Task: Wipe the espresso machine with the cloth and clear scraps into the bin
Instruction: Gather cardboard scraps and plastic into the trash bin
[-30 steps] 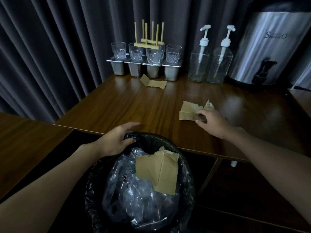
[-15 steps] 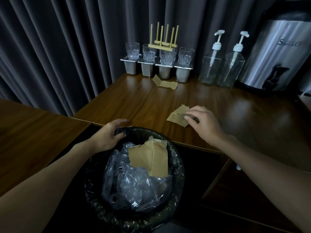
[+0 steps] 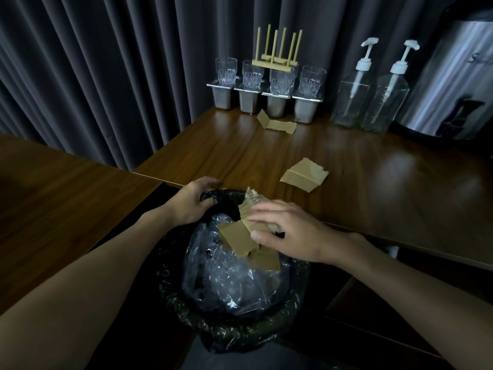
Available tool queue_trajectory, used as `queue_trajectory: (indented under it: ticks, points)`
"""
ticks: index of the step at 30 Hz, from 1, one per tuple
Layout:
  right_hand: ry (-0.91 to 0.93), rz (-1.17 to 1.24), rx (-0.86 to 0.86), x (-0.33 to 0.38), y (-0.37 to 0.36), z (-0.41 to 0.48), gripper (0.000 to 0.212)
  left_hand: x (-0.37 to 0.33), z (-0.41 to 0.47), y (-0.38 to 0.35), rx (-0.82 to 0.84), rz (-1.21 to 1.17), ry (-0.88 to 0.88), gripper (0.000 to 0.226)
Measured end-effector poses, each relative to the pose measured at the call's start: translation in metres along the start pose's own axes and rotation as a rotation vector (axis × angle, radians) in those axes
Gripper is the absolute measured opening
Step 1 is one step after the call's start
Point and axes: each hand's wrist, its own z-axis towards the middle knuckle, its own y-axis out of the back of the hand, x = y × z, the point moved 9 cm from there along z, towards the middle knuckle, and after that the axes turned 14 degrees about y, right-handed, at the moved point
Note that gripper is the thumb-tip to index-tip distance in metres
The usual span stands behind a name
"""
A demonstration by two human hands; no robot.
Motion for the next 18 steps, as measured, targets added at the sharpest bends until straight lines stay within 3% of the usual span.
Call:
queue_trajectory:
  ticks: [5,9,11,13,16,18]
  points:
    - [-0.068,0.043,0.094,-0.008,-0.029,0.003,0.063,0.002,0.000,0.000,0.000,-0.005,0.006,0.050]
    - [-0.055,-0.074,0.317,-0.010,-0.063,0.006,0.066,0.002,0.000,0.001,-0.004,-0.020,0.008,0.050]
    - [-0.061,0.000,0.254,-0.008,-0.056,0.009,0.060,0.002,-0.001,0.000,-0.008,-0.028,0.010,0.050]
    - [-0.060,0.032,0.073,-0.010,-0.028,0.014,0.049,0.004,-0.002,-0.001,-0.002,-0.058,0.019,0.050]
    - [-0.105,-0.083,-0.146,-0.032,0.019,0.011,0.043,0.004,-0.002,-0.002,0.001,-0.093,0.016,0.049]
    - [-0.217,-0.211,-0.155,-0.060,0.036,0.005,0.049,0.003,-0.001,-0.002,0.001,-0.092,0.009,0.049]
